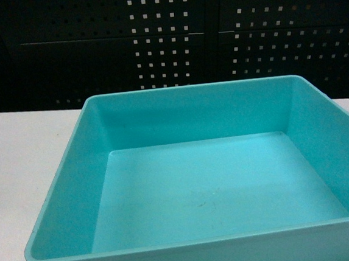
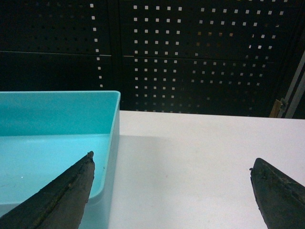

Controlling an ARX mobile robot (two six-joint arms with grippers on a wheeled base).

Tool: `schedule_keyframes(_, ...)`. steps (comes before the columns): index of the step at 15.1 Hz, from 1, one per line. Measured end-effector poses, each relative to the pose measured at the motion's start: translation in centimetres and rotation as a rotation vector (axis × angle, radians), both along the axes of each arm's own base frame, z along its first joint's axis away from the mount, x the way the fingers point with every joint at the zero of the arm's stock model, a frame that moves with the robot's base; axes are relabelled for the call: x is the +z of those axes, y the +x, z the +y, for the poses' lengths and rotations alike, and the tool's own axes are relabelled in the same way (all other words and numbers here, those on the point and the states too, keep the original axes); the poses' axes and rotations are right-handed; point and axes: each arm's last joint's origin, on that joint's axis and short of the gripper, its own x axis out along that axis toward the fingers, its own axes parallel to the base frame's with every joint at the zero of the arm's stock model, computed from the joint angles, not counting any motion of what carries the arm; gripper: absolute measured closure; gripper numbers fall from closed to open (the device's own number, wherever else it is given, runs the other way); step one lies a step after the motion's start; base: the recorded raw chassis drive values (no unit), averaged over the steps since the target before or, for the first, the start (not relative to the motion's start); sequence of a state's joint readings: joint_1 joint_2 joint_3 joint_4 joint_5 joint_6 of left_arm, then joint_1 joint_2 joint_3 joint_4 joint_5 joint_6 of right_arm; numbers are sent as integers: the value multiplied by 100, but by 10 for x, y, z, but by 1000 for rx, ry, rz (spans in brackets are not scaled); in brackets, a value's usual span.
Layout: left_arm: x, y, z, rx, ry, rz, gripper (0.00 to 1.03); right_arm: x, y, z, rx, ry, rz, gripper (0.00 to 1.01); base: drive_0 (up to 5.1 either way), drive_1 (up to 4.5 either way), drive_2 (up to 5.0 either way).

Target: Stack blue boxes stably on right

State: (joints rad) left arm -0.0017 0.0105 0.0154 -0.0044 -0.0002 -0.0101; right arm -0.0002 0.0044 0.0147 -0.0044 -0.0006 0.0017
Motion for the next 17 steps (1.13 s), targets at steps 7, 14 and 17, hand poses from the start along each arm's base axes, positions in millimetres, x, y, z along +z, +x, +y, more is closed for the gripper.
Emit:
schedule_keyframes(7,0,0,0,0,0,0,5,0,0,0,0,0,0,3,0,0,0)
schedule_keyframes(14,0,0,0,0,0,0,5,0,0,0,0,0,0,3,0,0,0)
schedule_keyframes(17,0,0,0,0,0,0,5,0,0,0,0,0,0,3,0,0,0)
